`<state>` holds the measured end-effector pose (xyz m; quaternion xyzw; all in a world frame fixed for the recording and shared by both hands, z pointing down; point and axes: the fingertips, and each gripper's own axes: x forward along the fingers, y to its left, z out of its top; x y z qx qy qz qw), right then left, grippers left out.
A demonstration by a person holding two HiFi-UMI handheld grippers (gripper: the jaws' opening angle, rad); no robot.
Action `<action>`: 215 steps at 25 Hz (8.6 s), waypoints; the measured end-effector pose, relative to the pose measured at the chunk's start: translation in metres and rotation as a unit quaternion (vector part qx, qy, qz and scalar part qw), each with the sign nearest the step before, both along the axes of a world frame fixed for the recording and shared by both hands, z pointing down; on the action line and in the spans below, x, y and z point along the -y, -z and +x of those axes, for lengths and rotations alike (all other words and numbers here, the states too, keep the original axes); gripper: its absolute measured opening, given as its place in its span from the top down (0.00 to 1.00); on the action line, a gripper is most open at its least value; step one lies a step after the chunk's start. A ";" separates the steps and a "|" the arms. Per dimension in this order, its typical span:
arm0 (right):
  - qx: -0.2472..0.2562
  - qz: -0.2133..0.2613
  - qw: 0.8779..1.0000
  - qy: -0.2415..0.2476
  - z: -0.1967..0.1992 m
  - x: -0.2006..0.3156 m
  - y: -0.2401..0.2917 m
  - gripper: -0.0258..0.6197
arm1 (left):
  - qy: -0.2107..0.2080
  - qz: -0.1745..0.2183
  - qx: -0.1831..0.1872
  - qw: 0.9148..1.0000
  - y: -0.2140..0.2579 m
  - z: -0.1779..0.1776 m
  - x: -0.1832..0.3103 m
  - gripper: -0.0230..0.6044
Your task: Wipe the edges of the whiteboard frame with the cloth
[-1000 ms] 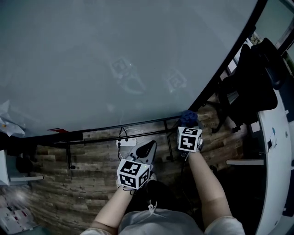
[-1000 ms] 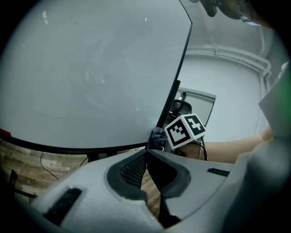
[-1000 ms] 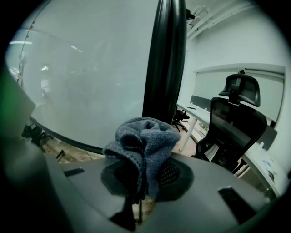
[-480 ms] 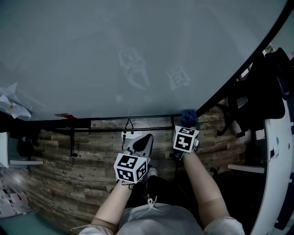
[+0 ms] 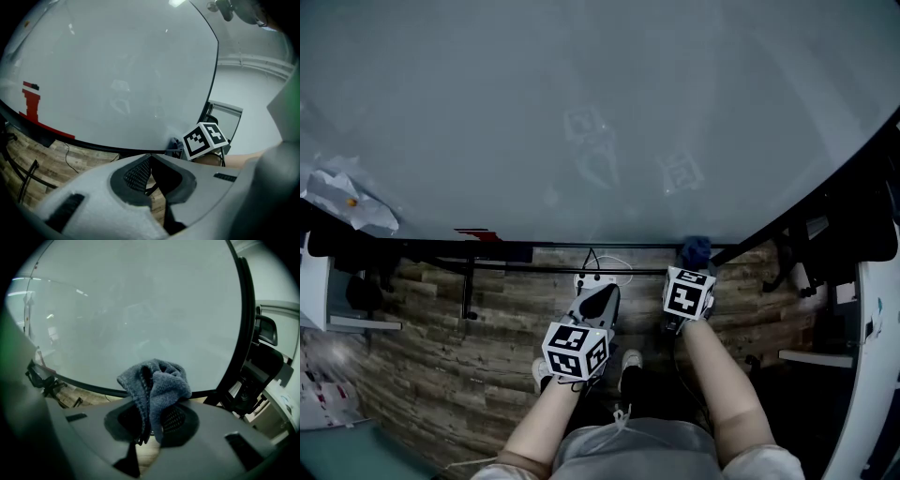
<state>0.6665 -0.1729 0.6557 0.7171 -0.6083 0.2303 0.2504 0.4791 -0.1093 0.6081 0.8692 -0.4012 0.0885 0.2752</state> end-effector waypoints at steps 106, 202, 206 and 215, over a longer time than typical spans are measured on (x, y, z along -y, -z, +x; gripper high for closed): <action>0.079 -0.044 0.990 0.107 -0.772 0.094 -0.004 0.85 | 0.042 -0.009 0.071 0.997 -0.012 -0.734 0.097 0.93; 0.047 0.286 0.934 0.208 -0.834 -0.006 0.259 0.85 | -0.015 0.244 0.025 0.969 0.221 -0.747 0.067 0.93; 0.054 0.279 0.938 0.200 -0.833 -0.005 0.256 0.85 | -0.014 0.236 0.027 0.971 0.216 -0.748 0.067 0.93; 0.059 0.260 0.943 0.201 -0.833 -0.003 0.253 0.85 | -0.013 0.229 0.023 0.973 0.213 -0.746 0.071 0.93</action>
